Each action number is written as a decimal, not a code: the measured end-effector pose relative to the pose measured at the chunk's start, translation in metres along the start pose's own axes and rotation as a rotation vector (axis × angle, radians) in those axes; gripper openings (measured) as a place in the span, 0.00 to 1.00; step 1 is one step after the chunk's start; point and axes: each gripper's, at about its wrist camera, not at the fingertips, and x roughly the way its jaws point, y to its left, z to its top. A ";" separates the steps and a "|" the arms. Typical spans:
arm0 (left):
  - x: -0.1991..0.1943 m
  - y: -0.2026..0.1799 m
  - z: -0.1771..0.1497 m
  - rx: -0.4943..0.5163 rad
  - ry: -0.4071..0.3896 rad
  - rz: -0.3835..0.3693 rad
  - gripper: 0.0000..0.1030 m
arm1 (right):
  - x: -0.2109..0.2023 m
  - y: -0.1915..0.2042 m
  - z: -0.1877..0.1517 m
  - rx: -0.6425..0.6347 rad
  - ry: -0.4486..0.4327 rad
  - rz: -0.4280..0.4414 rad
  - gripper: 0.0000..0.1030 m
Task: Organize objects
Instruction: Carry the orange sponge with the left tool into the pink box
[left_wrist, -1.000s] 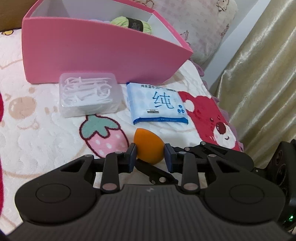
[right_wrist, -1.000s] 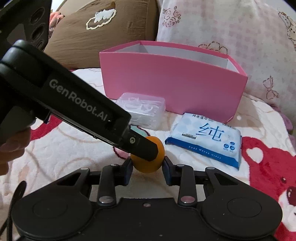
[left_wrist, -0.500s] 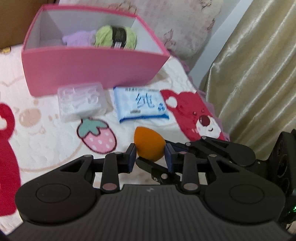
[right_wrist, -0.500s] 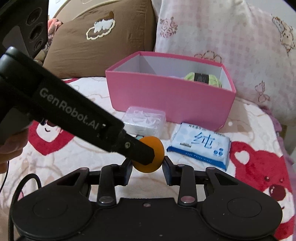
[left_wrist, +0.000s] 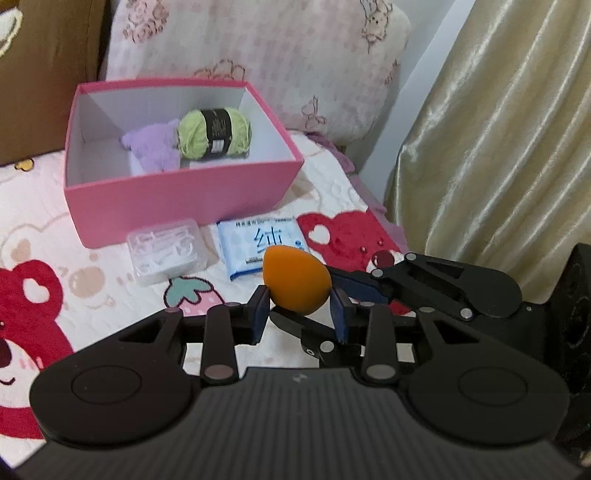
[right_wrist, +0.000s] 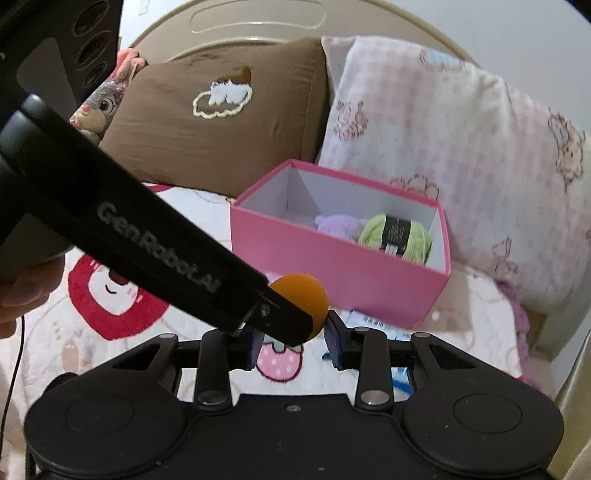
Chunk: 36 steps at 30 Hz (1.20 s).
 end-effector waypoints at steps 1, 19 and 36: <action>-0.002 -0.002 0.001 -0.005 -0.009 0.006 0.33 | -0.003 0.001 0.004 -0.004 0.000 -0.005 0.38; -0.040 -0.008 0.084 0.004 0.019 0.120 0.34 | -0.007 -0.008 0.090 -0.149 -0.023 0.058 0.38; 0.034 0.081 0.175 -0.148 0.030 0.209 0.36 | 0.126 -0.064 0.160 0.040 0.125 0.195 0.39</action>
